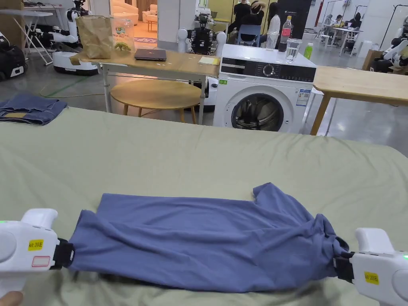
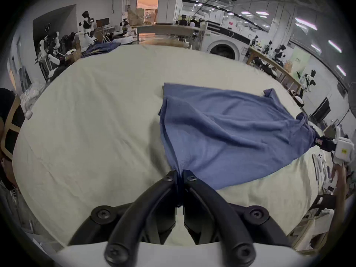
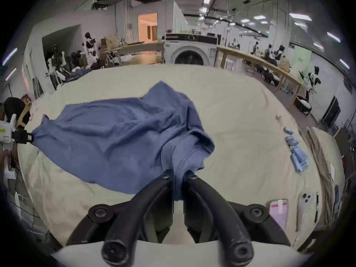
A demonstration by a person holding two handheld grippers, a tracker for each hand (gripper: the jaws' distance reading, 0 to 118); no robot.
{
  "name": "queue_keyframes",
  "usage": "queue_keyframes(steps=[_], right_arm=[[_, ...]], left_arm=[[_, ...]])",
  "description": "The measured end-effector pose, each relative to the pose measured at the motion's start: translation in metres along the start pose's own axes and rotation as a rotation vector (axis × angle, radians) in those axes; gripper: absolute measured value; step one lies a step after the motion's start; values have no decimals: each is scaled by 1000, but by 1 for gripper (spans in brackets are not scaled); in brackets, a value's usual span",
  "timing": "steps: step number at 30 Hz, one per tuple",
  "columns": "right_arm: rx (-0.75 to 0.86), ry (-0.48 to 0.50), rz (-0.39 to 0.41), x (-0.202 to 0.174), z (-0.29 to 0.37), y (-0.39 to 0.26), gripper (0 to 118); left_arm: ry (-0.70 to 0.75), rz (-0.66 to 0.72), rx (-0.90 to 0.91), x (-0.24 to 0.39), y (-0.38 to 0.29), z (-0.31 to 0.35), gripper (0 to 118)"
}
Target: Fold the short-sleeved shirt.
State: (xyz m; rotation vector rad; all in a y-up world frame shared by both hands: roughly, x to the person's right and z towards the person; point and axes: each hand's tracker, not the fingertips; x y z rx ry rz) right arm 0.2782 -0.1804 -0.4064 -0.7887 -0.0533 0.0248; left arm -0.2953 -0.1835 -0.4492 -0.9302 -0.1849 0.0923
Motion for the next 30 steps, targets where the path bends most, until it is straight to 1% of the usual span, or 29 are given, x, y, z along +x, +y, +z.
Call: queue_keyframes(steps=[2,5,8,9,12,15,18,23,26,27,28,29,30], right_arm=[[10,5,2,-7,21,-2,6],[20,5,2,-13,47,-16,6],[0,1,7,-17,65,-39,6],[-24,-5,20,-20,69,-49,6],[-68,-6,19,-29,77,-81,6],[-124,-35,47,-40,72,-108,6],[-155,-62,68,-42,51,-127,6],[-178,-75,53,-41,26,-141,6],[-162,-96,72,-43,26,-139,9],[-157,-100,71,-44,28,-136,13],[-151,-108,66,-44,32,-132,22],[-110,-145,46,-44,37,-126,36],[-65,-172,34,-45,45,-121,55]], left_arm=[[-12,11,12,-4,-1,11,0],[22,-3,16,-13,-12,26,0],[26,5,11,-28,-34,42,0],[24,9,4,-32,-43,46,0],[33,20,-17,-44,-70,54,0],[48,15,-51,-49,-93,53,0],[60,12,-84,-51,-109,37,0],[100,-25,-133,-46,-122,6,0],[113,-22,-116,-42,-119,7,0],[115,-23,-113,-41,-117,10,0],[120,-27,-112,-39,-114,11,1],[131,-35,-113,-35,-111,14,8],[139,-52,-94,-31,-109,18,23]])
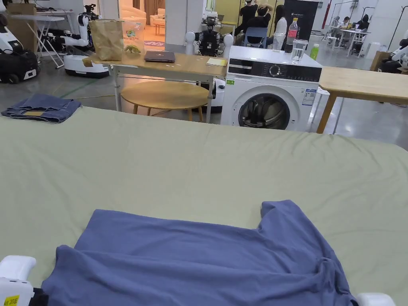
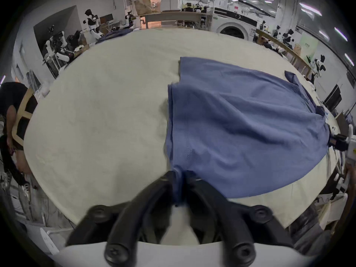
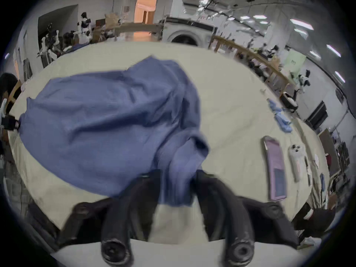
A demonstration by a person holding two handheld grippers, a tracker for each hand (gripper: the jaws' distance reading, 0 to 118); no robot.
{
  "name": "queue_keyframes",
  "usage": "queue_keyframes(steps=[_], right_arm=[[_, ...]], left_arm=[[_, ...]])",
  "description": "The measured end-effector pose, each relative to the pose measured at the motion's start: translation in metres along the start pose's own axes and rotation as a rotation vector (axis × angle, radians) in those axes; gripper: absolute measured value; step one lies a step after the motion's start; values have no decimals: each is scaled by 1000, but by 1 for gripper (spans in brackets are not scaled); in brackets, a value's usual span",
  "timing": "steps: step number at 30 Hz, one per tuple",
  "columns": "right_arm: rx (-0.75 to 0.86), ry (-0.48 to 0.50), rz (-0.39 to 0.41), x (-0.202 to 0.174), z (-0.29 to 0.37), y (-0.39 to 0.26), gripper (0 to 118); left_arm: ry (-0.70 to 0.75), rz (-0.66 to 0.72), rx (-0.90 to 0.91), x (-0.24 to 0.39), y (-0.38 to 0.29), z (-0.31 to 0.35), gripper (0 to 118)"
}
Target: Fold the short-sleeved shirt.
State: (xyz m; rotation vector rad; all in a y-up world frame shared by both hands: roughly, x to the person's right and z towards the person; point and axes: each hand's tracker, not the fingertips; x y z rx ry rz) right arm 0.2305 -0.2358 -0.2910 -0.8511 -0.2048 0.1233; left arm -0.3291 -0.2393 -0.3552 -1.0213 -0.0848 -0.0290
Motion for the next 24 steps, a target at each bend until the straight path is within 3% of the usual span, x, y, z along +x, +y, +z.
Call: queue_keyframes(steps=[1,3,8,16,17,18,20,22,24], right_arm=[[41,-13,-21,1,7,5,60],[134,-22,-65,0,26,21,60],[336,71,-126,-18,48,58,60],[645,33,-125,-89,62,89,58],[658,36,-127,-96,61,91,54],[668,42,-133,-100,61,92,42],[667,37,-142,-110,58,96,9],[680,77,-186,-111,55,96,0],[667,90,-184,-115,51,99,0]], left_arm=[[9,-20,39,3,3,8,27],[-3,-20,110,12,11,21,35],[-29,-28,389,41,34,50,35],[-14,-73,724,95,56,62,35],[-14,-74,748,101,58,63,35],[-18,-70,765,106,59,63,35],[-29,-54,793,113,60,64,28],[-21,-40,809,119,62,62,0],[10,-12,827,122,65,60,0]])
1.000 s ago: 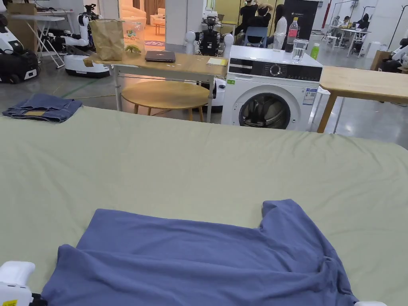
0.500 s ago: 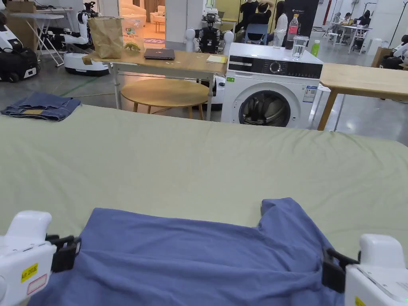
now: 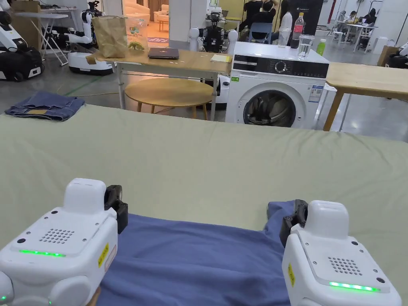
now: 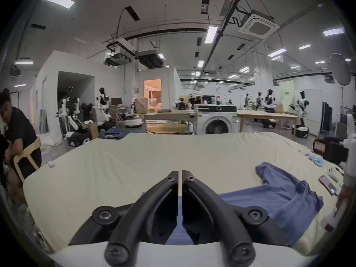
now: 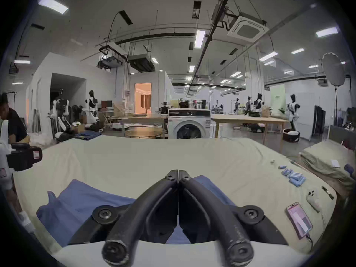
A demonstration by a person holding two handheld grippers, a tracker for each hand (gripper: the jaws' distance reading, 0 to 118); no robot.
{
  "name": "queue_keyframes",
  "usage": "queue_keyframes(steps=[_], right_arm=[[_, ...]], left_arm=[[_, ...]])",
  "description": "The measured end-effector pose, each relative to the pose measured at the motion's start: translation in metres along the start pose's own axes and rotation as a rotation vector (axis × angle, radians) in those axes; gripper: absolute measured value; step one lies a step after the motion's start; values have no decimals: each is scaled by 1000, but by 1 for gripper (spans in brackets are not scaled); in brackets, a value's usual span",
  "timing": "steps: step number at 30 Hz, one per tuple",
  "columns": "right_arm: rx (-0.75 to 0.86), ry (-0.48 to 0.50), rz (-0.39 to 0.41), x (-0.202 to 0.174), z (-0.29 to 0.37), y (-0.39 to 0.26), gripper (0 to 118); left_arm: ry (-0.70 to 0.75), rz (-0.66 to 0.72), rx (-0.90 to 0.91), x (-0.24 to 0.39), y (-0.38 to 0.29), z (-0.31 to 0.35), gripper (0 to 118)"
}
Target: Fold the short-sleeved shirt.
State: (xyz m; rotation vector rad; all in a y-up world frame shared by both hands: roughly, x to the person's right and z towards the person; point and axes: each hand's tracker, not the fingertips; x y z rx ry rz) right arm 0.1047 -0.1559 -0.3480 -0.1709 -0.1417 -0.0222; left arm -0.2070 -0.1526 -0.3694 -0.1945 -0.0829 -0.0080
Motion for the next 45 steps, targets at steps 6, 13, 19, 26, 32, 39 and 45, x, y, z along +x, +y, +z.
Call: queue_keyframes(steps=[6,13,19,26,32,39,45], right_arm=[[-21,6,29,-4,-11,-4,0],[-97,39,20,3,-32,-9,0],[-173,49,47,1,-51,-21,0],[-256,43,70,5,-69,-35,0],[-303,17,85,16,-74,-41,0],[-345,-6,65,32,-76,-47,0],[-376,-30,14,62,-94,-29,0]], left_arm=[[48,115,-91,-29,5,-27,0],[58,213,-355,-99,3,-98,0],[-12,220,-641,-131,-4,-176,0],[-11,148,-852,-130,-27,-240,60],[8,86,-897,-130,-51,-267,54],[-17,-25,-841,-110,-50,-256,0],[-50,40,-764,-118,-35,-227,0]])
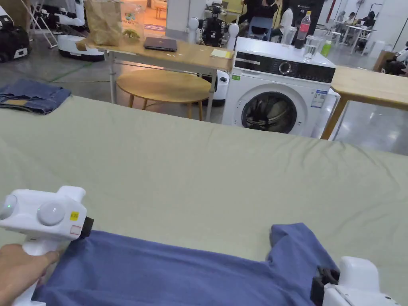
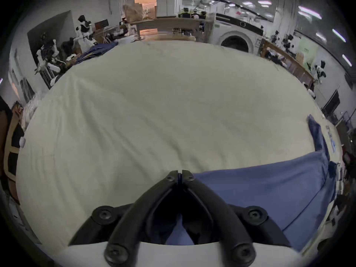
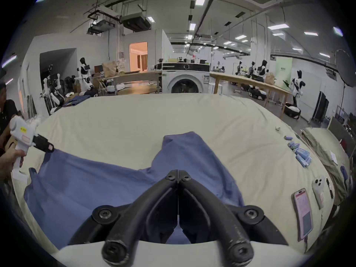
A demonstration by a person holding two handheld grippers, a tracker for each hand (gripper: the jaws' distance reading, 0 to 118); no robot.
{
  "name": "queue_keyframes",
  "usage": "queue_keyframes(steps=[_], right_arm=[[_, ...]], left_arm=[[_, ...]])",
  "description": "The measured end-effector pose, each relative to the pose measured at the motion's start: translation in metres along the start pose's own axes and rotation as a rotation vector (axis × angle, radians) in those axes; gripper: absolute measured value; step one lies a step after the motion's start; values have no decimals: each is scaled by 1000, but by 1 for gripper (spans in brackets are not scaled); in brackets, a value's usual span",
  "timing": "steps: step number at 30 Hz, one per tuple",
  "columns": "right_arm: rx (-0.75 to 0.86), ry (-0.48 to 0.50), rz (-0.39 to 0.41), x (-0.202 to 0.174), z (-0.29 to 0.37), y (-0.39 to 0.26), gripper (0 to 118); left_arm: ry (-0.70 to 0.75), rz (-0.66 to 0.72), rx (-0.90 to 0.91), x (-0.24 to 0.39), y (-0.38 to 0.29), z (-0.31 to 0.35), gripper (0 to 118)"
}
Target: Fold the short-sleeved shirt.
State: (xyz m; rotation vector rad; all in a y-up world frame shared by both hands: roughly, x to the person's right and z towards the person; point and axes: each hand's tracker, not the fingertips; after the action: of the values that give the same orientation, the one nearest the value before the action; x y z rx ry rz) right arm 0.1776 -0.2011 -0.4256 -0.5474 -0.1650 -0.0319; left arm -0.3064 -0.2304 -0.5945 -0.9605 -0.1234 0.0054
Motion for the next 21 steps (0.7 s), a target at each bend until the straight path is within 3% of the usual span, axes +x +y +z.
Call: queue_keyframes(steps=[3,5,6,9,13,17,21], right_arm=[[-55,-21,-1,21,-20,25,1],[-113,-25,3,36,-40,42,8],[-148,-24,-3,43,-52,51,18],[-283,-15,-9,58,-92,67,64],[-437,10,25,70,-144,69,64],[-531,-1,3,79,-185,60,64],[-579,21,-13,82,-201,51,53]], left_arm=[[-16,1,54,3,-5,20,0],[-35,19,88,3,-8,32,0],[-42,22,97,4,-10,37,0],[-43,32,119,4,-15,46,0],[-50,32,126,9,-21,51,0],[-51,42,125,8,-23,53,0],[-48,44,121,10,-25,55,0]])
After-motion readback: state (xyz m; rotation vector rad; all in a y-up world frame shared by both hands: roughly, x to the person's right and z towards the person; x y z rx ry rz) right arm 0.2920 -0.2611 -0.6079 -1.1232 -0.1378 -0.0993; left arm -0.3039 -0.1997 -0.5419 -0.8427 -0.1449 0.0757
